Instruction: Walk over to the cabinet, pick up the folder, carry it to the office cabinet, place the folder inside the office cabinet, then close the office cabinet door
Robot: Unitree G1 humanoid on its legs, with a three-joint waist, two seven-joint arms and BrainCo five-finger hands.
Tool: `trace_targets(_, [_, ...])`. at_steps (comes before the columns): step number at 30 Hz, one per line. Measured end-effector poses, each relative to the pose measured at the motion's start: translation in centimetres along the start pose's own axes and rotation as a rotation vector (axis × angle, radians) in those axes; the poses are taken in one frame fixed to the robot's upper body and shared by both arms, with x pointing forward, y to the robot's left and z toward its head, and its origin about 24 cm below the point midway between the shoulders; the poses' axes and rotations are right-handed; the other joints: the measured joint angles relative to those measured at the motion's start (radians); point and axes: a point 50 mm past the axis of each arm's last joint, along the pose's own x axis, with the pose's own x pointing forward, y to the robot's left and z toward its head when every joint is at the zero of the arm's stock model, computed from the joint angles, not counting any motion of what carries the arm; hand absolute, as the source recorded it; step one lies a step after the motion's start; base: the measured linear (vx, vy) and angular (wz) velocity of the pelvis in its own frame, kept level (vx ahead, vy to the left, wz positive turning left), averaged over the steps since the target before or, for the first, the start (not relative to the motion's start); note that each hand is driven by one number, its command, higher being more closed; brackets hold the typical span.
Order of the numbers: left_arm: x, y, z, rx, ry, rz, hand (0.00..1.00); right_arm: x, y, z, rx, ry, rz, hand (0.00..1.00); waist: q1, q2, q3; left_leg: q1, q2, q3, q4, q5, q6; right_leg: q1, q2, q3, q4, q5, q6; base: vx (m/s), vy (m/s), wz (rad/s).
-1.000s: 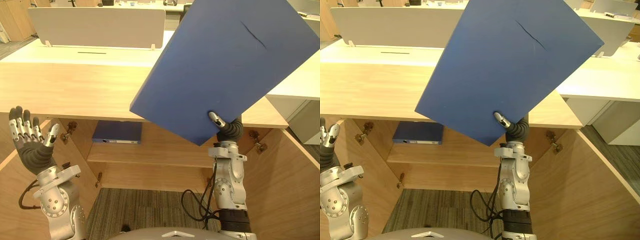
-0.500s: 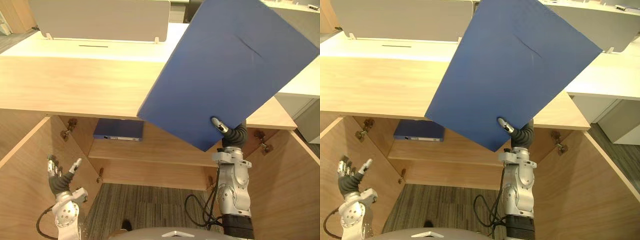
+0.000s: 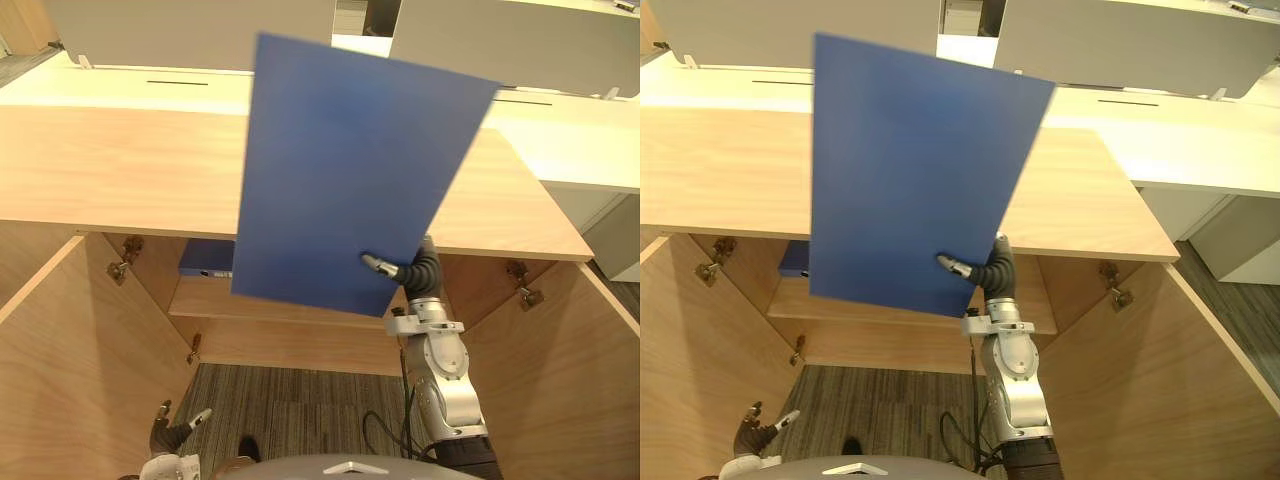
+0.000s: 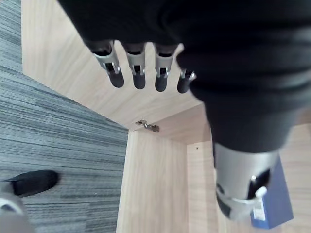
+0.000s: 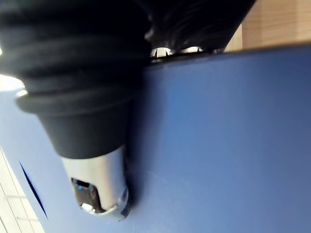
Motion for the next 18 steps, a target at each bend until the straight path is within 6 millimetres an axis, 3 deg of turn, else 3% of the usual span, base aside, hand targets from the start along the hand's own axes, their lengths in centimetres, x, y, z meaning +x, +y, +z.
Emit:
trace_targets(9, [0.4,-0.6,-0.7,0.174,0.031,-0.077,0.00,-0.6,3.3,-0.7,-0.232,0.023,0.264,1.00,0.004,0.013,0.036,-0.001,-0.003,0.009,0.000,-0.009,0.003,-0.005,-0.001,0.012,-0.003,0.000,0.001,0.01,0.006,-0.03])
trace_targets(12, [0.9,-0.8,0.2,0.213,-0.003,-0.093,0.00,0.0,4.6,-0.9,-0.295,0.004,0.385,1.00,0.005,0.022,0.066,-0.028,-0.001,0.020,0.001,-0.002,0.009,-0.047,-0.002,0.025,0.015,0.000,0.000,0.00,0.021,-0.11])
trace_targets(15, [2.2,-1.2,3.4,0.239,-0.096,-0.103,0.00,2.1,5.6,-0.8,-0.390,-0.045,0.494,1.00,0.008,0.028,0.153,-0.117,0.006,0.038,0.057,0.003,0.025,-0.166,-0.004,0.055,0.111,0.000,-0.001,-0.07,0.032,-0.16])
trace_targets(16, [3.0,-1.3,5.7,0.249,-0.161,-0.100,0.00,3.1,5.9,-0.7,-0.420,-0.064,0.521,1.00,0.008,0.026,0.200,-0.212,0.022,0.034,0.164,-0.031,0.035,-0.236,-0.003,0.070,0.161,0.000,-0.001,-0.12,0.008,-0.01])
trace_targets(18, [3.7,-1.3,8.2,0.258,-0.229,-0.092,0.00,4.1,6.1,-0.5,-0.458,-0.075,0.552,1.00,0.012,0.033,0.265,-0.332,0.053,0.022,0.310,-0.078,0.049,-0.315,0.003,0.070,0.224,-0.009,0.000,-0.14,0.010,0.00])
